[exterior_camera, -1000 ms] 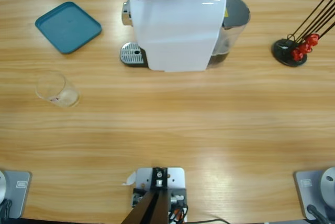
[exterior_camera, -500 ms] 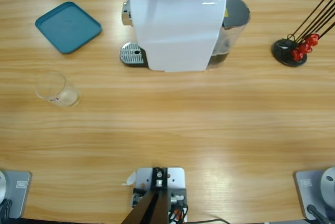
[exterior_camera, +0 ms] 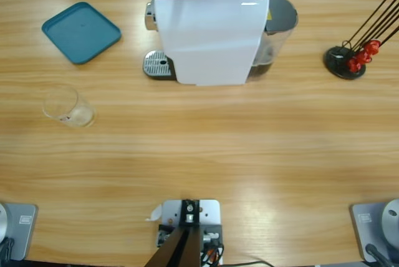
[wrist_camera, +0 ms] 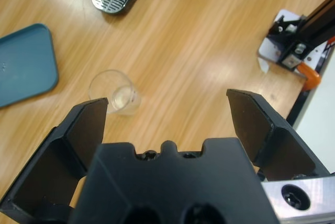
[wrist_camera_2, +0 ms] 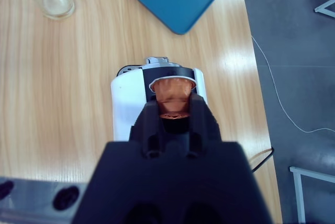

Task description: Pour coffee

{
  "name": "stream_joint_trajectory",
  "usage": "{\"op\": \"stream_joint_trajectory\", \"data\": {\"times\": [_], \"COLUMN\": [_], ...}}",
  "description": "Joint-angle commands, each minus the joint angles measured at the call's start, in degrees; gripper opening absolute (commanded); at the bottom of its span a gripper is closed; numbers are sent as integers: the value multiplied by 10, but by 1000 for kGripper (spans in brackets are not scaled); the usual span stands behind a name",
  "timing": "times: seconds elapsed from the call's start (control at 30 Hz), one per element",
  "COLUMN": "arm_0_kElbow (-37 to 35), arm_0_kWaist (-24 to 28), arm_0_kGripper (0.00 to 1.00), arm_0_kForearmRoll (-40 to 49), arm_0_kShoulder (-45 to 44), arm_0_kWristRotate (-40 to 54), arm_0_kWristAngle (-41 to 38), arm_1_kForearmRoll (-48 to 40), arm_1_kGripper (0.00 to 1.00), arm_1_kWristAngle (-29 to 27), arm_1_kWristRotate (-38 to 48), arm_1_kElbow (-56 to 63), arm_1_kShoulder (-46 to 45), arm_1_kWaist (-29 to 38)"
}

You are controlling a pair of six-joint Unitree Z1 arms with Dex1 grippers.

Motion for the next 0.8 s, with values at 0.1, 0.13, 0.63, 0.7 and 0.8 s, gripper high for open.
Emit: {"op": "stream_joint_trajectory", "data": {"times": [0.1, 0.13, 0.63, 0.7, 0.8], "arm_0_kElbow": [23, 23, 24, 25, 27], "arm_0_kWaist": [0, 0, 0, 0, 0], "arm_0_kGripper": [977, 977, 977, 977, 977], "arm_0_kForearmRoll": [-19, -19, -19, -19, -19], "arm_0_kShoulder": [3, 1, 0, -1, -5], "arm_0_kWristRotate": [-10, -10, -14, -14, -17], "arm_0_kWristAngle": [10, 10, 10, 10, 10], "arm_1_kForearmRoll": [-3, -3, -3, -3, -3], "arm_1_kGripper": [0, 0, 929, 987, 991], "arm_1_kWristAngle": [-2, -3, -23, -26, -30], "arm_1_kWristRotate": [5, 5, 15, 15, 15], "arm_1_kElbow": [37, 37, 38, 39, 39], "arm_1_kShoulder": [10, 10, -3, -5, -8], "arm_1_kWaist": [-11, -11, -7, -6, -3]}}
